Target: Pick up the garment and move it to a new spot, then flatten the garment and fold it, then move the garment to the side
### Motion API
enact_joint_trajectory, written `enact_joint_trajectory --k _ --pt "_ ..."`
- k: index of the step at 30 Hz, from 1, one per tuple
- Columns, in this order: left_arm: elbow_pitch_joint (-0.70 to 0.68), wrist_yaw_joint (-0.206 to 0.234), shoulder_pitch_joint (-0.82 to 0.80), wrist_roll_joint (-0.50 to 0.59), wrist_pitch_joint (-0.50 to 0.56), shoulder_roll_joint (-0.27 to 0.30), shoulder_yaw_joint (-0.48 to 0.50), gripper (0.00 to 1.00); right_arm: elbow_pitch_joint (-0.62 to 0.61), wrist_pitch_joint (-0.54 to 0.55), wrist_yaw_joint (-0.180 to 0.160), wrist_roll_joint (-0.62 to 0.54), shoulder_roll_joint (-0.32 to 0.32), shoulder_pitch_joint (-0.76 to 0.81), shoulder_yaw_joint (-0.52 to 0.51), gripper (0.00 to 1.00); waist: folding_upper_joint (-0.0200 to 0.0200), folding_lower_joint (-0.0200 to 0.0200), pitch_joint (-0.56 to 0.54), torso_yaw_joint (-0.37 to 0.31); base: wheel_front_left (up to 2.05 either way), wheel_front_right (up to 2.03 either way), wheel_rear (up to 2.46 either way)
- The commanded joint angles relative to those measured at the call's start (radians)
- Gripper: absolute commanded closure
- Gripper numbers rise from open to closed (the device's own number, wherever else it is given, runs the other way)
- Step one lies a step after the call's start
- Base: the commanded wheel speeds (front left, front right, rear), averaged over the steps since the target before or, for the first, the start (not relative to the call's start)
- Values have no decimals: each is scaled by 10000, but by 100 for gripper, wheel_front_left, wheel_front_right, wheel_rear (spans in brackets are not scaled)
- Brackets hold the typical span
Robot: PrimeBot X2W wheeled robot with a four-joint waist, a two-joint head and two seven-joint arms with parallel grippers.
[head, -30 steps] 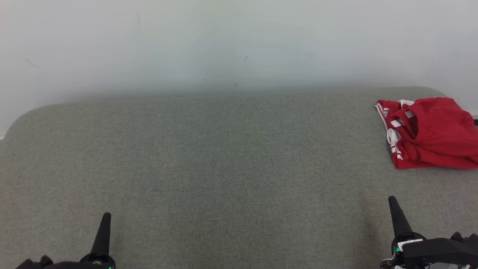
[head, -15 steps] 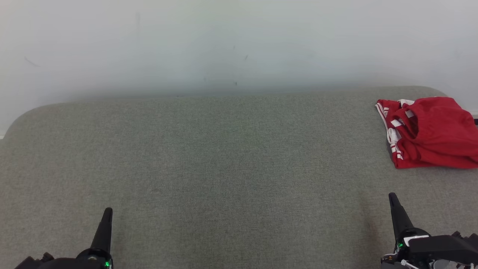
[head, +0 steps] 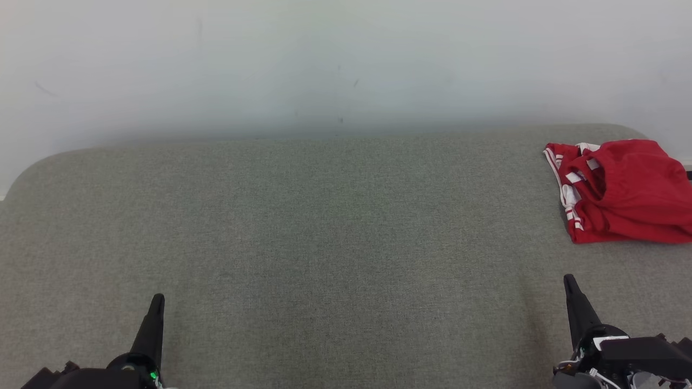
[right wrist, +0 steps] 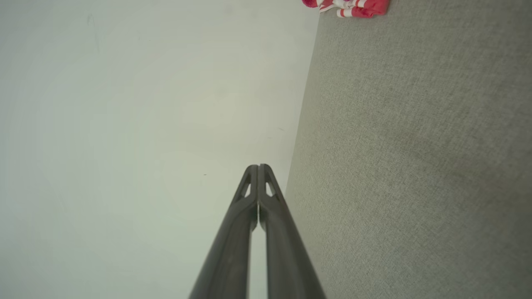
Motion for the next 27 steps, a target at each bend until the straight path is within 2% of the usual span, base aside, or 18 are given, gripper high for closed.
enact_joint_trajectory --k 1,14,27 --pt "-1 3 -114 -275 71 1 36 100 -2 54 -18 258 31 -101 -49 100 0 0 2 0 0 0 0" --pt "44 4 -249 -1103 296 -5 38 100 48 272 -21 1083 75 -200 -166 100 0 0 19 -3 0 0 0" --pt "44 4 -236 -1099 297 -6 37 100 48 287 -21 1047 90 -203 -184 100 0 0 20 -3 0 0 0"
